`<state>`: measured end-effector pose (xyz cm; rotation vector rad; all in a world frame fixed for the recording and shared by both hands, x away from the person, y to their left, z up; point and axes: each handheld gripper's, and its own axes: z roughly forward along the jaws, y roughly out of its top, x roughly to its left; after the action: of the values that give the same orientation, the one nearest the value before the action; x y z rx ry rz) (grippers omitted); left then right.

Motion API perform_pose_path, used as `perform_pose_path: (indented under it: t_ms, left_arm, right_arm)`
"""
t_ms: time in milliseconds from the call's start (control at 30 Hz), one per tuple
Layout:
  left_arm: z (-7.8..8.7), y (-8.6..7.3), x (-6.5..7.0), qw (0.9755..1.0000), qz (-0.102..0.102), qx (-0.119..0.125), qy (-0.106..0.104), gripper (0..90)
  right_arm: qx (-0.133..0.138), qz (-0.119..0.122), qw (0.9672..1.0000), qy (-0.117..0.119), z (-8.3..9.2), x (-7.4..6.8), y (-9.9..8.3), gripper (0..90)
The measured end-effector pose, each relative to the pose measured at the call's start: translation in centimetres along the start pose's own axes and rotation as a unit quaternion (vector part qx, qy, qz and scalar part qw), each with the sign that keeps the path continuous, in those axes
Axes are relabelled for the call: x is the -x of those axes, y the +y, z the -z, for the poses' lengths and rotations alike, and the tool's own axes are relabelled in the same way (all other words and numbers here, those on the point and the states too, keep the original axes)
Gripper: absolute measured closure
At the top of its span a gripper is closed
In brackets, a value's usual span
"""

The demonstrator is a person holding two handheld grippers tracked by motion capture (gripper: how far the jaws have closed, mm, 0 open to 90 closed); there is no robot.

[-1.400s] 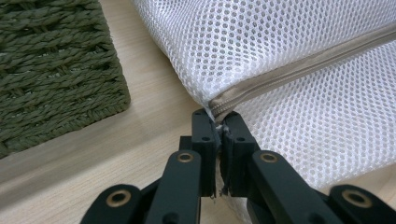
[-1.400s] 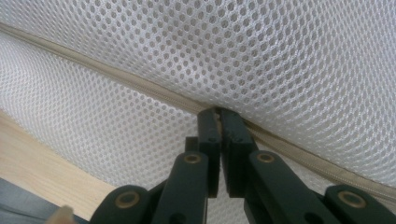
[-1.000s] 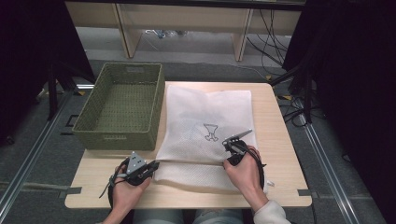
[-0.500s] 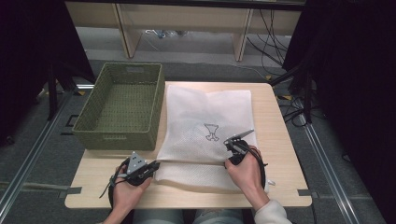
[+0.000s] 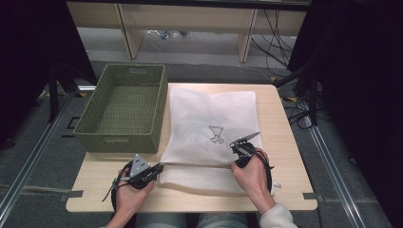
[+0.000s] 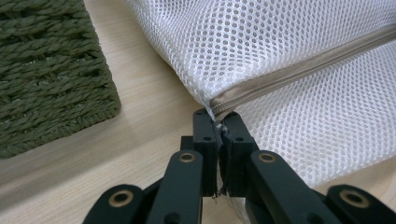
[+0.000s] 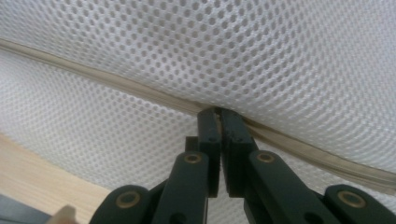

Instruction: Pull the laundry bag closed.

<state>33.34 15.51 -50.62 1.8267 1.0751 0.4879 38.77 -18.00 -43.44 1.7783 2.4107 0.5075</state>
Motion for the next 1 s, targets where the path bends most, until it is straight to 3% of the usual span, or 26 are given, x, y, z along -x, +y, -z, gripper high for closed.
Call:
perform_pose_path:
  t_ms: [100, 133, 233, 300, 367, 400, 433, 700, 900, 933, 1000]
  left_arm:
    - [0.0, 0.0, 0.0, 1.0, -0.008, 0.003, -0.002, 85.2]
    - [0.0, 0.0, 0.0, 0.9999, -0.012, 0.0, -0.002, 85.3]
    - [0.1, 0.1, -0.2, 1.0, -0.006, 0.003, -0.005, 85.3]
    - [0.1, 0.1, -0.2, 1.0, -0.003, 0.002, -0.006, 85.4]
    - [0.1, 0.1, 0.0, 1.0, -0.002, 0.002, -0.009, 85.4]
    - [0.1, 0.1, 0.0, 0.9999, 0.002, 0.002, -0.011, 85.5]
    - [0.1, 0.1, -0.1, 0.9999, 0.001, 0.003, -0.011, 85.5]
    - [0.2, 0.1, -0.1, 0.9997, 0.013, 0.003, -0.019, 85.6]
    - [0.2, 0.4, 0.6, 0.9998, -0.005, 0.002, -0.021, 85.6]
    - [0.2, 0.3, 0.7, 0.9998, 0.005, 0.003, -0.02, 85.6]
    - [0.3, 0.4, 0.6, 0.9998, -0.004, 0.0, -0.02, 85.6]
  right_arm:
    - [-0.001, 0.003, 1.0, 0.008, 0.0, 0.5, 0.0, 88.6]
    - [-0.003, -0.012, 0.9999, 0.007, 0.0, 0.3, -0.1, 88.6]
    - [0.001, -0.013, 0.9998, 0.012, 0.0, 0.4, -0.2, 88.6]
    - [0.006, -0.007, 0.9999, 0.008, -0.1, 0.7, -0.2, 88.6]
    - [0.008, 0.019, 0.9998, 0.004, -0.3, 1.0, -0.1, 88.6]
    - [0.0, -0.006, 1.0, 0.007, -0.2, 0.8, -0.2, 88.6]
    - [0.003, -0.008, 0.9999, 0.01, -0.2, 0.9, -0.1, 88.6]
    - [0.005, -0.009, 0.9998, 0.016, -0.3, 1.4, -0.4, 88.6]
    - [0.013, -0.019, 0.9997, -0.005, 0.0, 1.2, -0.2, 88.5]
    - [0.018, -0.018, 0.9997, 0.002, 0.1, 1.3, -0.3, 88.4]
    - [0.018, -0.021, 0.9996, 0.008, 0.2, 1.3, -0.4, 88.4]
